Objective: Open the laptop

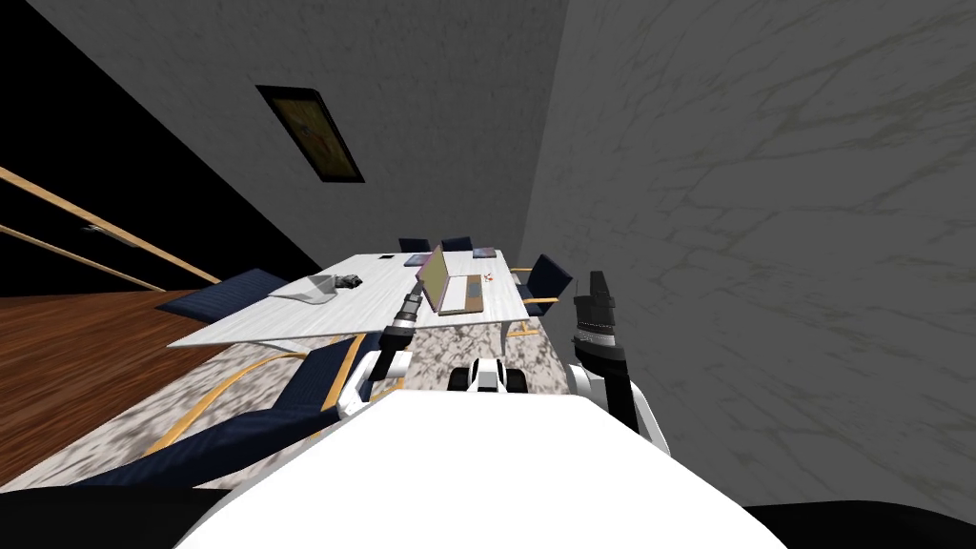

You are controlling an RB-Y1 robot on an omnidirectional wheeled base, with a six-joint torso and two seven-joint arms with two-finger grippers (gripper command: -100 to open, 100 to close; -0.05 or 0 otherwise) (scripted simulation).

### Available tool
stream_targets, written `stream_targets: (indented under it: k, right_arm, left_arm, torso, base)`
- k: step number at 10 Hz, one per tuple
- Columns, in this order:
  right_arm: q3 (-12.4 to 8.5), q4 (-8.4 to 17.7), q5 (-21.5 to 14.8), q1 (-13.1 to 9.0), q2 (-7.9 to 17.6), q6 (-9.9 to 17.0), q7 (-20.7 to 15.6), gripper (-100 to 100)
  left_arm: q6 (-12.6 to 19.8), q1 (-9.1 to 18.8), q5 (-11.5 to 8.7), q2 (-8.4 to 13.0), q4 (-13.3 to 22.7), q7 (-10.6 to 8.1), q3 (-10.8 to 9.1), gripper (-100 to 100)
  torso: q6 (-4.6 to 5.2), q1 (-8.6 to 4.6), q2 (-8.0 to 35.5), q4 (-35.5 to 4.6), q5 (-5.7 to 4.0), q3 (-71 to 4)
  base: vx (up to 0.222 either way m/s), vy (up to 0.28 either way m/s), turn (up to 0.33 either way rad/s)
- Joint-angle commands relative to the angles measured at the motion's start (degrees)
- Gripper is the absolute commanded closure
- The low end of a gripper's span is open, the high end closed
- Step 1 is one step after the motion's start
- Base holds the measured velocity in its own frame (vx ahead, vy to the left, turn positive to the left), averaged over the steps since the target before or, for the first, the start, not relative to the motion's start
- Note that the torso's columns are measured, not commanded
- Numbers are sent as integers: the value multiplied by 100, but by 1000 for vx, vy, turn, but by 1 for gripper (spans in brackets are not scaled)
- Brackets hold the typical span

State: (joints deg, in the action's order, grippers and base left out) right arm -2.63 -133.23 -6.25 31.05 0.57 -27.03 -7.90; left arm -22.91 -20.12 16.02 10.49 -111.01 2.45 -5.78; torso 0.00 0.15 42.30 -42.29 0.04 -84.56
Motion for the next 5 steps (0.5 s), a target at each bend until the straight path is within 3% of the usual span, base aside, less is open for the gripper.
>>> stream_targets:
  k: [1,3,4,5]
  right_arm:
    - [0,0,0,0,0,0,0,0]
    - [0,0,0,1,0,0,0,0]
    - [0,0,0,0,0,0,0,0]
    - [0,0,0,-1,0,0,0,0]
  left_arm:
    - [219,-47,2,70,-251,-71,-17,-100]
    - [265,-61,2,88,-319,-85,-18,-100]
    - [146,-31,2,46,-167,-48,-11,100]
    - [73,-16,1,23,-84,-24,-6,100]
  torso:
    - [1,3,-5,1,1,-3]
    - [0,-13,-15,4,-3,-10]
    - [0,-15,4,0,-4,1]
    - [-7,1,19,3,6,14]
  base:
    - [73,-8,-27]
    - [63,-8,-12]
    - [-32,9,18]
    - [-59,12,34]
